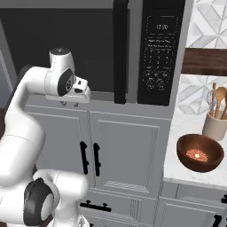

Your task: Open the microwave, place the bowl with waffle inside the microwave, then close the microwave door and turn it on.

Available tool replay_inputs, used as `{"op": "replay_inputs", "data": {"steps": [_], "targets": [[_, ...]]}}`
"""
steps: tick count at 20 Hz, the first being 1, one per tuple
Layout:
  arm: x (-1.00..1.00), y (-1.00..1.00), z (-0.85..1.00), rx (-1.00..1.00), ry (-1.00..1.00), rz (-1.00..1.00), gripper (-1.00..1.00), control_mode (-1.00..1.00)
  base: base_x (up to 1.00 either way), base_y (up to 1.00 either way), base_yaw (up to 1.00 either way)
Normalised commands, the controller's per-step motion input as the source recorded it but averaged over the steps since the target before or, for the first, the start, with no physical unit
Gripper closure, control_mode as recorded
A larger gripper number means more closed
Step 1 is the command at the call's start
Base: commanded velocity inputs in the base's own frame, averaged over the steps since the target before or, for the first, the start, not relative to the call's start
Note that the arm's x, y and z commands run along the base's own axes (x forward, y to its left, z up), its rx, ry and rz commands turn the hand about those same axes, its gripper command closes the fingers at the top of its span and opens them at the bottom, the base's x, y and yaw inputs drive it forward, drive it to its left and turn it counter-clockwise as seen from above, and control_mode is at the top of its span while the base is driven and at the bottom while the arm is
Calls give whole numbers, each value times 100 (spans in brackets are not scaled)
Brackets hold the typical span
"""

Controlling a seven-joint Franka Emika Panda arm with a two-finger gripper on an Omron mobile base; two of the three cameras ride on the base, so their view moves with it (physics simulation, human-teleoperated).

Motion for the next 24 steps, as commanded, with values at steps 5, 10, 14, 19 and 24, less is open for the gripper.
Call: {"op": "replay_inputs", "data": {"steps": [5,10,14,19,24], "targets": [[-1,0,0,0,0,0,-100,100,-32,-22,6],[0,0,0,0,0,0,-100,100,-50,-99,19],[0,0,0,0,0,0,-100,100,-23,-94,17],[0,0,0,0,0,0,-100,100,0,-80,16],[0,0,0,0,0,0,-100,100,5,-49,17]]}}
